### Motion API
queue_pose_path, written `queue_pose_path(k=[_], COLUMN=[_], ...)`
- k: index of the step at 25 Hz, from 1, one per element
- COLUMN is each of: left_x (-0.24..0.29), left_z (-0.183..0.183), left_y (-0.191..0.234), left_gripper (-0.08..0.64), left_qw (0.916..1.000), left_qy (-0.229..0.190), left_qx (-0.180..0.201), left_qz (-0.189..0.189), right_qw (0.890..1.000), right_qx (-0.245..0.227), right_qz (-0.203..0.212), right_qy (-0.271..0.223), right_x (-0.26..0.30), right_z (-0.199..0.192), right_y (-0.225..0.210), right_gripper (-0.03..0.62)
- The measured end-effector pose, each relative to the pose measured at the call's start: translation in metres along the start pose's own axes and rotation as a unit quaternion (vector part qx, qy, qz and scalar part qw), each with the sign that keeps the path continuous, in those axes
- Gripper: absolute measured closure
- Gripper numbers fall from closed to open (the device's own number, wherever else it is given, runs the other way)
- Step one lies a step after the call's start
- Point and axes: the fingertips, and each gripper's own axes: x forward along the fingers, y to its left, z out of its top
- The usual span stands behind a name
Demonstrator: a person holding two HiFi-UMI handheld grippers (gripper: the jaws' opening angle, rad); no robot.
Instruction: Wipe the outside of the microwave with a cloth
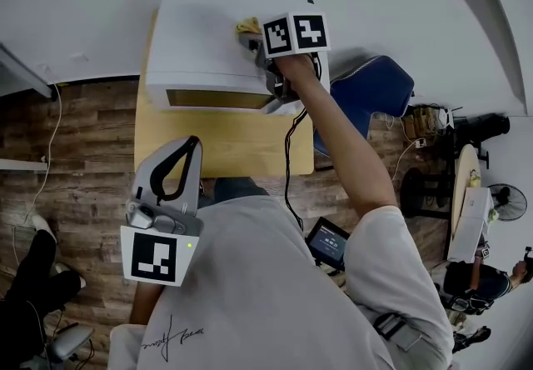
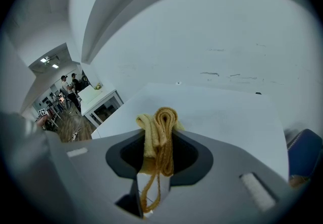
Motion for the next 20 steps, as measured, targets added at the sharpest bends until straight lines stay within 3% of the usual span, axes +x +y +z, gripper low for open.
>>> queue_pose_path(k=[20], left_x=[-0.034], left_z=[-0.001], left_y=[0.04], left_gripper=[0.569], left_qw=[0.9968], left_qy=[-0.004], left_qx=[-0.017], left_qz=[0.077], right_qw=[0.996], right_qx=[-0.057], right_qz=[0.07], right_qy=[0.019], right_x=[0.058], right_z=[0.029], right_y=[0.096], right_gripper=[0.474])
